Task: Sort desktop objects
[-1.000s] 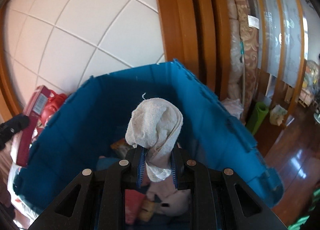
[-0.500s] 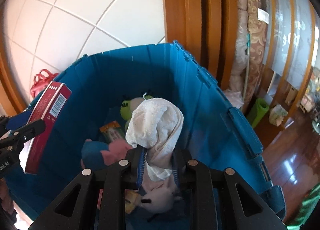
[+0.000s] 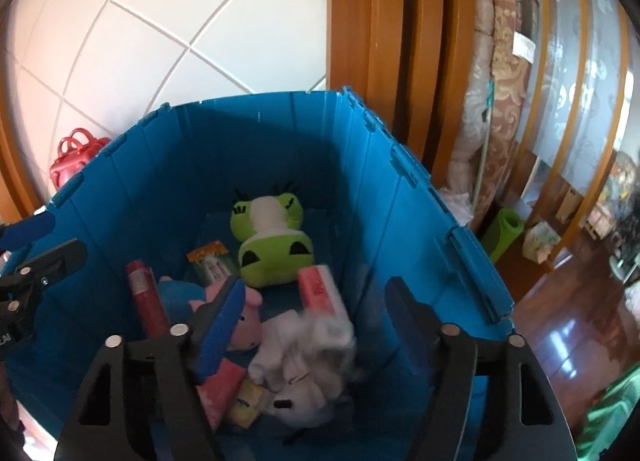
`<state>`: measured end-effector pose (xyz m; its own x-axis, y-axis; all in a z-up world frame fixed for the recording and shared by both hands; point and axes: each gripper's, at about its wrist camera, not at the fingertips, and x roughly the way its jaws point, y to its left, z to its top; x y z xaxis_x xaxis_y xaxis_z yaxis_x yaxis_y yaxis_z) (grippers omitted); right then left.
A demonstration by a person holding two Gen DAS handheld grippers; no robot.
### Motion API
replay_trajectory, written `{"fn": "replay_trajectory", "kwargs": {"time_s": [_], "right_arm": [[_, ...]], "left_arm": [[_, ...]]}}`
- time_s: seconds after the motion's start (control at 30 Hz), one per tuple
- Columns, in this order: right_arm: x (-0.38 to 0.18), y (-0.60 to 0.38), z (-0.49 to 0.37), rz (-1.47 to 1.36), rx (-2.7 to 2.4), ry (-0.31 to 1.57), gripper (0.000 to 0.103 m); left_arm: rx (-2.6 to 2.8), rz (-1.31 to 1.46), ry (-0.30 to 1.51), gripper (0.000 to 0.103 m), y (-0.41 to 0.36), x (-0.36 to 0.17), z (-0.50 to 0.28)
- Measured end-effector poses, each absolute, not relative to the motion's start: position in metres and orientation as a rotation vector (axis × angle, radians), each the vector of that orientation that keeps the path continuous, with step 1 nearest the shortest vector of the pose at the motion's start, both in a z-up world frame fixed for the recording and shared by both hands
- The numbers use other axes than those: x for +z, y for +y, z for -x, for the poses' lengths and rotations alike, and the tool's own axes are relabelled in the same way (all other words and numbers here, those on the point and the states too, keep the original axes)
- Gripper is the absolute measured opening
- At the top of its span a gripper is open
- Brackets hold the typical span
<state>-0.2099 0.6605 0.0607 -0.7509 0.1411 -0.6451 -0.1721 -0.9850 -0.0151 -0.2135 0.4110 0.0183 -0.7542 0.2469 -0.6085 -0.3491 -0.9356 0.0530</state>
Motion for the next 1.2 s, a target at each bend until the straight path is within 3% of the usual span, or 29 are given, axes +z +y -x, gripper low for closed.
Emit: {"fn": "replay_trajectory", "kwargs": {"time_s": [0.13,0.23,0.37,0.43,0.63,0.73,1.2], "right_arm": [[0.062,0.662,0.211,1.029,2.798,0.087,0.088],[0.062,0.663,0.211,1.032,2.804,0.09,0.088],[0.063,0.662,0.211,1.025,2.804,0.084,0.093],[0.064,0.664,0.209,1.014,2.818,0.106,0.103],[0.077,0.657,0.187,0.927,2.816,0.154,0.103],[0.092,0.643,0.165,0.85,2.831,0.153,0.103],[0.125,0.576,0.107,0.757,2.737,0.144,0.103]], "left_arm": [[2.665,0.881,0.234,0.071,0.411,0.018,0.213],[2.67,0.867,0.217,0.078,0.41,0.02,0.212],[2.699,0.826,0.191,0.079,0.406,0.023,0.207],[2.735,0.786,0.176,0.079,0.401,0.026,0.2],[2.792,0.639,0.078,0.083,0.376,0.047,0.163],[2.857,0.464,0.044,0.103,0.362,0.057,0.14],[2.803,0.625,0.064,0.103,0.309,0.067,0.111]]}}
